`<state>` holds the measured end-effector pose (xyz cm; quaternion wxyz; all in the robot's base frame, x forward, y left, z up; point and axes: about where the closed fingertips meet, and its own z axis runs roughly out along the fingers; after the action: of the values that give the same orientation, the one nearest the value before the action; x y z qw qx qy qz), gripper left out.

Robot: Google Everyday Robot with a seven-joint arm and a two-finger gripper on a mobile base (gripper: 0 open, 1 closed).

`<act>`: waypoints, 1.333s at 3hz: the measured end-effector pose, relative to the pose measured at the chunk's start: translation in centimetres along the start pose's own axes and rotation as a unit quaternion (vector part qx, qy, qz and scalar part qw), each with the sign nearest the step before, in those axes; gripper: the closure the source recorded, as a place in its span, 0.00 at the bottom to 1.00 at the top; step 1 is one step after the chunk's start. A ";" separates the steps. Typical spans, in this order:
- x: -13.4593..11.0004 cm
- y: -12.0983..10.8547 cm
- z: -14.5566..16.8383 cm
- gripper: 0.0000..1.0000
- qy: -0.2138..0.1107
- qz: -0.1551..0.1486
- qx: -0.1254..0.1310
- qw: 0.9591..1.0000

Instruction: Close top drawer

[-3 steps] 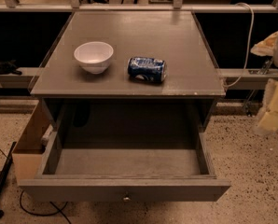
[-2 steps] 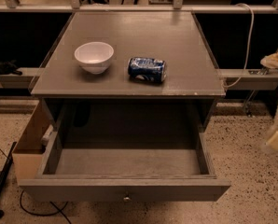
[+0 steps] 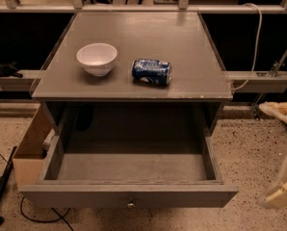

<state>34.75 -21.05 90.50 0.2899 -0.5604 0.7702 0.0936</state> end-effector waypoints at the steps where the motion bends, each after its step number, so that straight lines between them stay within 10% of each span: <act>1: 0.4 2.4 2.6 0.18 -0.019 -0.001 -0.024 1.000; 4: 2.1 4.2 11.9 0.87 0.062 -0.043 -0.082 0.994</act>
Offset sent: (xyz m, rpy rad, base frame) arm -0.0228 0.0506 -0.0956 -0.0293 0.0987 0.1241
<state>34.52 -15.67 78.87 0.1985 -0.6194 0.7517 0.1088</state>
